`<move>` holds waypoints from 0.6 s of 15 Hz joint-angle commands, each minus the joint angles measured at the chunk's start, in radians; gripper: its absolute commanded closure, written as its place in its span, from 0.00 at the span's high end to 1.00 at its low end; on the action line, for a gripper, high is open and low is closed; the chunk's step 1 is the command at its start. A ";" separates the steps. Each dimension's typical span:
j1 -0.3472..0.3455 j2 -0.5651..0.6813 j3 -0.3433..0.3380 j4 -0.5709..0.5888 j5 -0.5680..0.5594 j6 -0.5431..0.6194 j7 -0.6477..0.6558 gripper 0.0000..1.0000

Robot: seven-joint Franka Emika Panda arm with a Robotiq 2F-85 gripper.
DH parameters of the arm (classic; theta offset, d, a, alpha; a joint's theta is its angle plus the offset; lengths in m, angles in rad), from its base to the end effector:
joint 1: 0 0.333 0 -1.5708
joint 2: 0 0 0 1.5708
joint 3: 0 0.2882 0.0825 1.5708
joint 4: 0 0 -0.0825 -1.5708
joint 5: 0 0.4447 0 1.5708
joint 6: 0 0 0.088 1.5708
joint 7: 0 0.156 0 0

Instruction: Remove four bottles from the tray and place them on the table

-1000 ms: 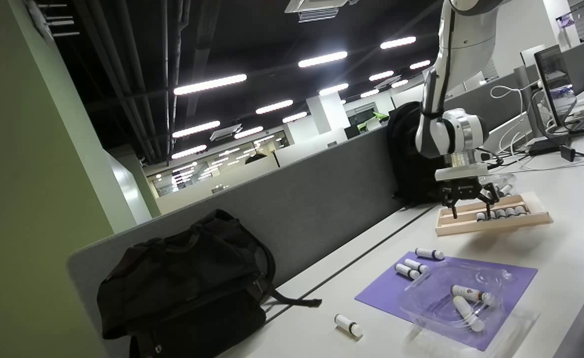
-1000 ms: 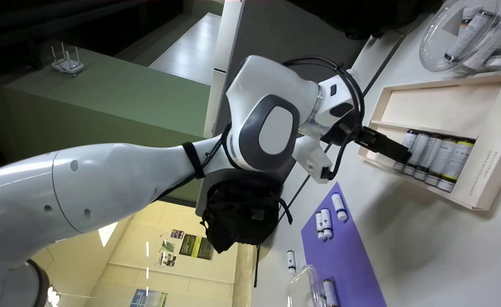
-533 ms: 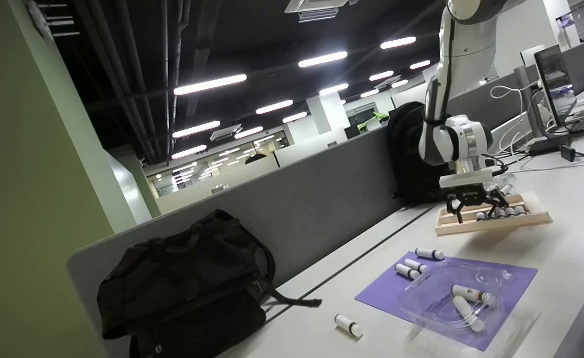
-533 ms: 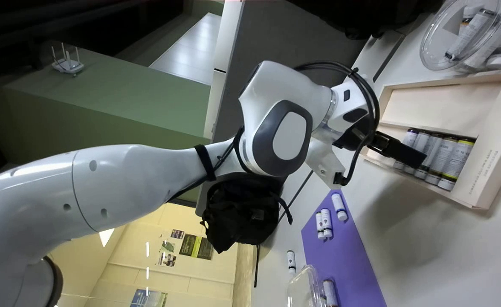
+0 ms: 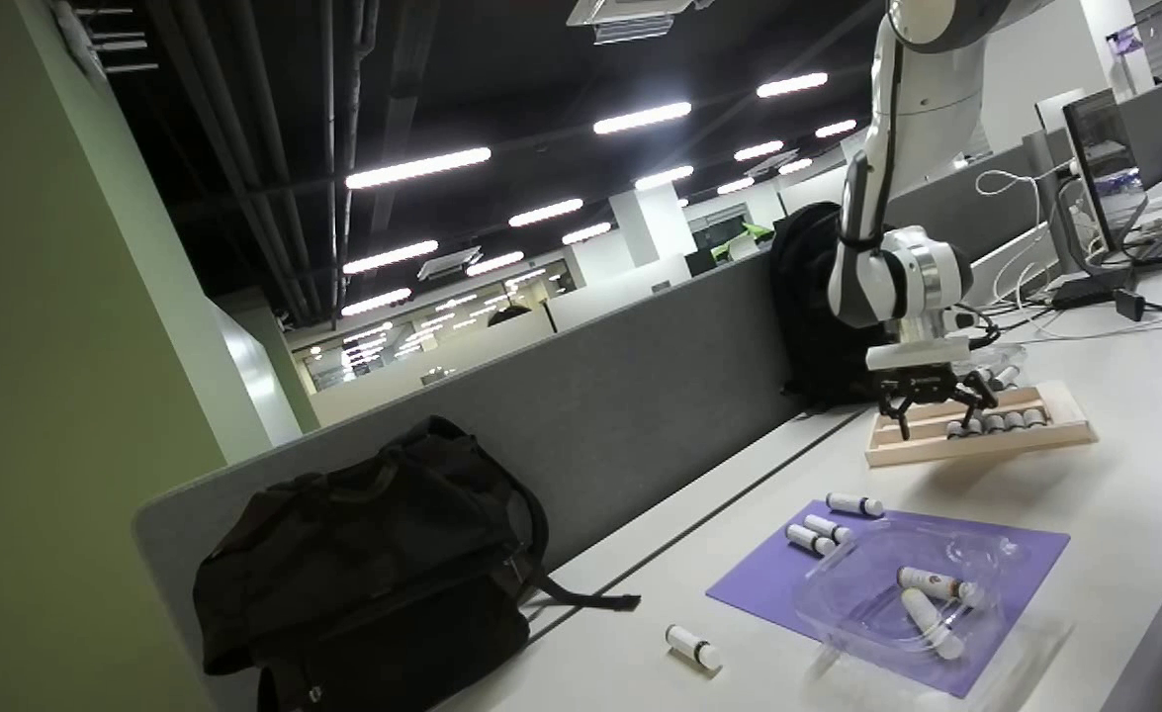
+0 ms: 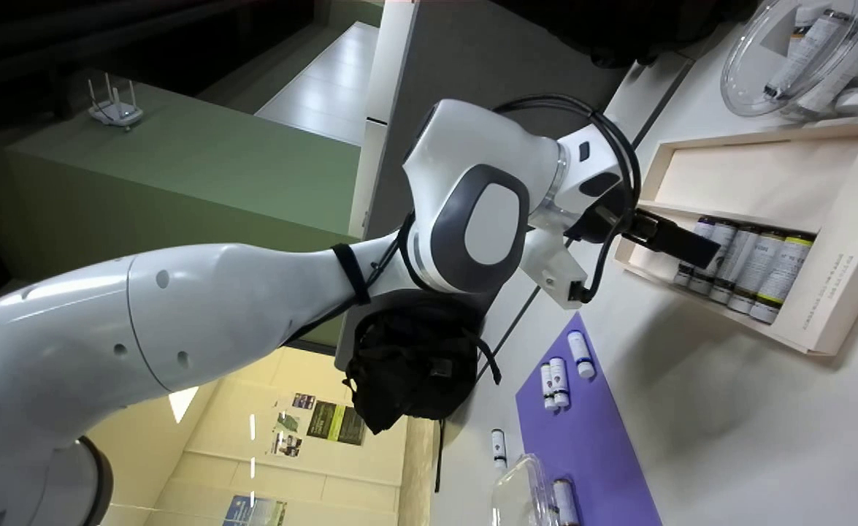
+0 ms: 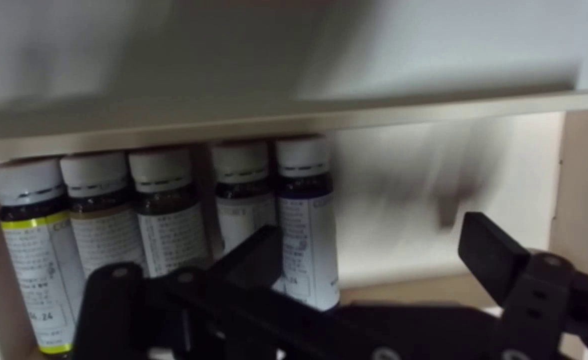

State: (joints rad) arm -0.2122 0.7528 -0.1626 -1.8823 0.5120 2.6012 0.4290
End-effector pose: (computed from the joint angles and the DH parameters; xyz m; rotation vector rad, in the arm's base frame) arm 0.5845 -0.2395 -0.0145 -2.4685 1.6956 0.0139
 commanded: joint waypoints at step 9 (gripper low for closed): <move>-0.006 0.033 0.001 0.045 -0.018 -0.001 0.031 1.00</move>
State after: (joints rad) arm -0.2129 0.7629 -0.1626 -1.8633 0.5114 2.6146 0.4291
